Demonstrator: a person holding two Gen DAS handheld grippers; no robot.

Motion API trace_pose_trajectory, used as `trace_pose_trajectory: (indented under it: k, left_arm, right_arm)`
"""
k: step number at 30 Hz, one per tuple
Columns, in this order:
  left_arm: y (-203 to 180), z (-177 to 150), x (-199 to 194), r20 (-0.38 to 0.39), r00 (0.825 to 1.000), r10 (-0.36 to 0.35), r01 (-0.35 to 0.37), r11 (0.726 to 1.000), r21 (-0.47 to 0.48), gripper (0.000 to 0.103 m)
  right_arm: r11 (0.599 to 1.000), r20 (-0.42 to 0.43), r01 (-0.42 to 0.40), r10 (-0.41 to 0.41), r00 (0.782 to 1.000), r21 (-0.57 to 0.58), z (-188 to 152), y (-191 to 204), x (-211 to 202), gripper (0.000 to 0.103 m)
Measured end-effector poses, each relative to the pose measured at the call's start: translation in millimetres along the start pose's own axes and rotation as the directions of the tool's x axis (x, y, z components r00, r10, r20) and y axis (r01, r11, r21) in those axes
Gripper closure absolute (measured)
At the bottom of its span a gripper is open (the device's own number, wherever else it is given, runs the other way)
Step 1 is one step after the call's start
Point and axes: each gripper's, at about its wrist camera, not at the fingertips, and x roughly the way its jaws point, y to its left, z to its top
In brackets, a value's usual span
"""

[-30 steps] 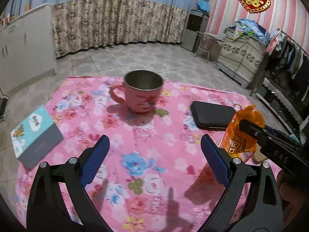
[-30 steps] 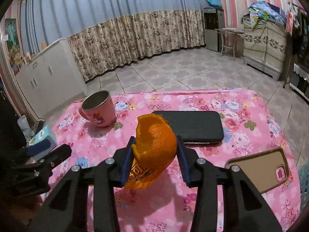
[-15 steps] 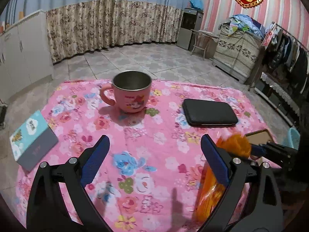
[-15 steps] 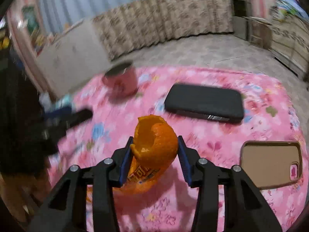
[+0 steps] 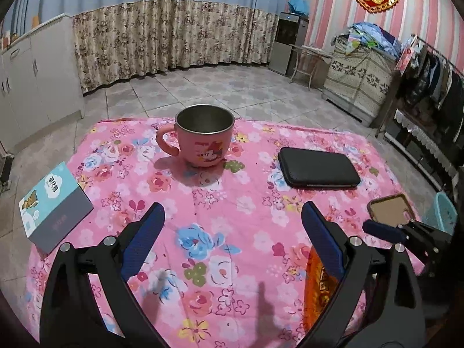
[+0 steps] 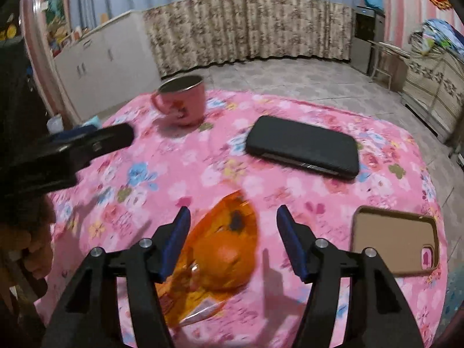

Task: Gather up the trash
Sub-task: 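Pass the orange wrapper to the left tool while the right tool grasps the tangerine peel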

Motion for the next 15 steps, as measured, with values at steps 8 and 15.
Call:
trace_pose_trajectory:
  k: [8, 15]
  left_arm:
    - [0, -1, -2, -0.002, 1.000, -0.001, 0.001, 1.000, 0.003, 0.011]
    - [-6, -6, 0, -0.014, 1.000, -0.004, 0.005, 1.000, 0.022, 0.011]
  right_arm:
    - [0.999, -0.062, 0.036, -0.038, 0.997, -0.033, -17, 3, 7, 0.055]
    - [1.000, -0.077, 0.018, -0.020, 0.997, -0.022, -21, -1, 11, 0.057]
